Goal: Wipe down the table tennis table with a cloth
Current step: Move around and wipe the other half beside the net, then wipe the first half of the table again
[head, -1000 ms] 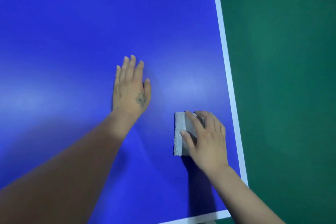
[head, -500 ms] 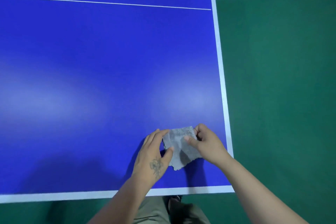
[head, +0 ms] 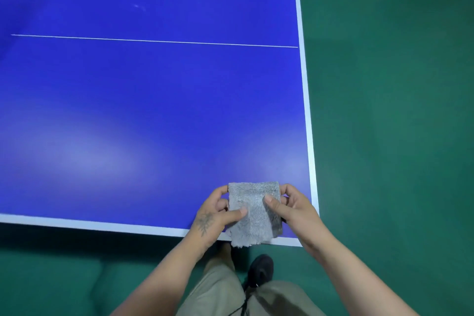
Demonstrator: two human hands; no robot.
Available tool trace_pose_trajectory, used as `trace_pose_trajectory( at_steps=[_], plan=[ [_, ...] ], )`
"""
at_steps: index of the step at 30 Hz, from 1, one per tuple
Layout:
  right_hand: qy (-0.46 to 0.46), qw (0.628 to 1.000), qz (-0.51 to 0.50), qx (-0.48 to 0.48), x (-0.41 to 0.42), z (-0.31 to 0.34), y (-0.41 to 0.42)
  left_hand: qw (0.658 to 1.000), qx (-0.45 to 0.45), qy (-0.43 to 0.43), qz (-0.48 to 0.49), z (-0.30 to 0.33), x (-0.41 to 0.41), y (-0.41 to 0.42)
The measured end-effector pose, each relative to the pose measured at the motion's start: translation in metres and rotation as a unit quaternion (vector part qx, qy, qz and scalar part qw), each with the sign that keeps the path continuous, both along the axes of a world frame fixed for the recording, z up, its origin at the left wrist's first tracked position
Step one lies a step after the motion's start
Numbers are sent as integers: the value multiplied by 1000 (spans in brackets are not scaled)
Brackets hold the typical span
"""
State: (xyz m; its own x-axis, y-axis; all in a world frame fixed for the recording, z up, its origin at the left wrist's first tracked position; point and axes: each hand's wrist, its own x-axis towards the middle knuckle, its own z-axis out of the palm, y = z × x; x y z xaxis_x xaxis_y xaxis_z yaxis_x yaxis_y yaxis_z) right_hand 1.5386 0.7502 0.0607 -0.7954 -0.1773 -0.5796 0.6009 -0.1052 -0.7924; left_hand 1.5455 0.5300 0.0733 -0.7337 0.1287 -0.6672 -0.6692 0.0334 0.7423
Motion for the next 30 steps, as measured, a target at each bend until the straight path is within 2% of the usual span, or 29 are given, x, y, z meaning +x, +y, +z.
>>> trace_pose_trajectory(
  at_steps=[5,12,17,22,30],
  plan=[
    [-26,999,20,-16,15,30,-2,997,-35,34,62,23,37,-4],
    [-42,998,36,-22,27,49,-28,993,-57,70,75,44,50,-31],
    [-46,998,47,-16,18,62,-72,990,-72,65,106,49,54,-67],
    [-45,996,73,-1,6,67,-145,984,-58,85,147,60,68,-130],
    [-46,989,141,12,11,78,-323,960,-82,79,257,75,128,-301]
  ],
)
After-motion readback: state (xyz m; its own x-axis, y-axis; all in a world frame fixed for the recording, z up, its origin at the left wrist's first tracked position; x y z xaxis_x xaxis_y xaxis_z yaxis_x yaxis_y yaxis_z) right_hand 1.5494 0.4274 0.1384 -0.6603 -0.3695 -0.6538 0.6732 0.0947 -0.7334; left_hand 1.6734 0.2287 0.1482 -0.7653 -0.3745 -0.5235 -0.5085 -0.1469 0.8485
